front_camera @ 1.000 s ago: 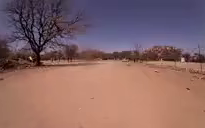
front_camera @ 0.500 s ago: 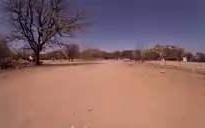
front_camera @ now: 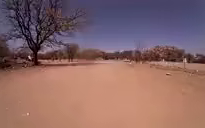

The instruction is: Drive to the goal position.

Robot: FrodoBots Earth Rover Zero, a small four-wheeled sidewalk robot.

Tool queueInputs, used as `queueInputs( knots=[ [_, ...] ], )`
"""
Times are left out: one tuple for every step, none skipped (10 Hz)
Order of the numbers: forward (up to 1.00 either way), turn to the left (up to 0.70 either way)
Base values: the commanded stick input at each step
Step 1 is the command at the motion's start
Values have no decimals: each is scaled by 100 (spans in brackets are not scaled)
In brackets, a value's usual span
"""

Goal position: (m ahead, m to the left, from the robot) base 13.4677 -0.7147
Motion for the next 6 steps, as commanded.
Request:
queueInputs(
  knots=[
    [100,0],
    [100,0],
    [100,0],
    [100,0],
    [100,0],
    [100,0]
  ],
)
